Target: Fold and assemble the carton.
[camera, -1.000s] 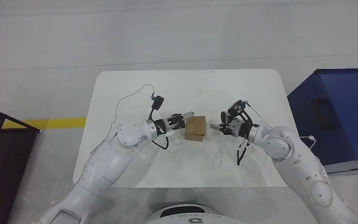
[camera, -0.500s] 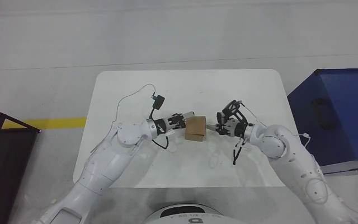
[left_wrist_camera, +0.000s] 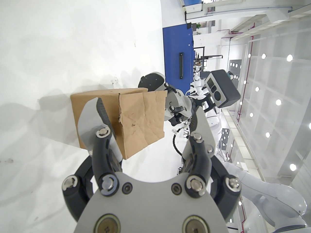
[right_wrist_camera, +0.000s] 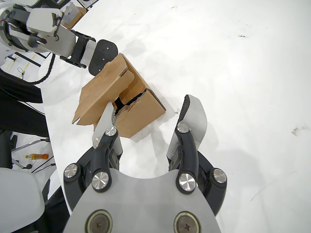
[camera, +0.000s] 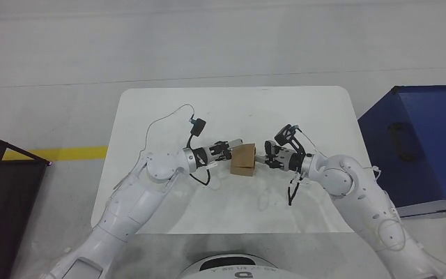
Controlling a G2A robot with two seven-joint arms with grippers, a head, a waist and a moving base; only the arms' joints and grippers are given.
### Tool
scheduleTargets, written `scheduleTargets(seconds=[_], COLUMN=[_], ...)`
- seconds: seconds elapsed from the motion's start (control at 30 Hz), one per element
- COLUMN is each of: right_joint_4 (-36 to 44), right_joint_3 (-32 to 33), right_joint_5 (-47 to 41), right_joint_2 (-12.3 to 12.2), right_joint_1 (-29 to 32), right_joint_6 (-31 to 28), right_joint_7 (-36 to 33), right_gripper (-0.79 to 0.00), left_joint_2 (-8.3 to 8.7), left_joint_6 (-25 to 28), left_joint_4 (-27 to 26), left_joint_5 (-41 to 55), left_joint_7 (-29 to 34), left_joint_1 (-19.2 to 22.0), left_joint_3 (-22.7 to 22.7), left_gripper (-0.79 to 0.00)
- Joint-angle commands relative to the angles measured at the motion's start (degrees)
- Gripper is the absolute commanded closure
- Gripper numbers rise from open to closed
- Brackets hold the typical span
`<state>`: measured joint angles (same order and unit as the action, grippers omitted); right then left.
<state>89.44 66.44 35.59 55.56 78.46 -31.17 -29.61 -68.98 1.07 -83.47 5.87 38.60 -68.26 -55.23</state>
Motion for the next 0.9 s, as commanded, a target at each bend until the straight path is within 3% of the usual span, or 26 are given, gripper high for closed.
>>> scheduleTargets(seconds=[0.0,0.23,0.33,0.37,0.4,0.47,0.87], right_joint_4=[-0.28,-0.86,-0.71,-0.65,-0.58,-0.44,-0.11], right_joint_3=[-0.14,0.01,0.22,0.28,0.3,0.29,1.05], right_joint_5=[-0.01,0.42,0.3,0.25,0.22,0.29,1.88], right_joint_2=[0.05,0.02,-0.02,-0.03,-0.04,-0.05,-0.15], right_joint_1=[-0.22,-0.54,-0.44,-0.41,-0.39,-0.38,-0.86], right_joint_6=[0.04,-0.16,-0.31,-0.33,-0.37,-0.34,0.83], right_joint_7=[-0.17,-1.05,-1.36,-1.45,-1.57,-1.88,-2.33], right_gripper=[-0.533,-0.551,-0.551,-0.551,-0.551,-0.557,-0.56], left_joint_2=[-0.03,-0.03,-0.12,-0.18,-0.23,-0.34,-0.61], left_joint_6=[-0.04,-2.64,-4.2,-4.38,-4.53,-4.78,-5.74], left_joint_4=[0.1,0.59,0.23,0.11,0.02,-0.07,0.35], left_joint_5=[-0.03,-3.23,-5.16,-5.4,-5.68,-6.22,-7.94], left_joint_7=[0.1,0.59,1.24,1.28,1.3,1.34,1.77], left_joint_1=[0.09,1.15,1.82,1.98,2.15,2.48,3.35], left_joint_3=[0.04,0.55,1.46,1.68,1.9,2.31,3.03], left_gripper=[-0.653,-0.662,-0.566,-0.44,-0.376,-0.339,-0.372])
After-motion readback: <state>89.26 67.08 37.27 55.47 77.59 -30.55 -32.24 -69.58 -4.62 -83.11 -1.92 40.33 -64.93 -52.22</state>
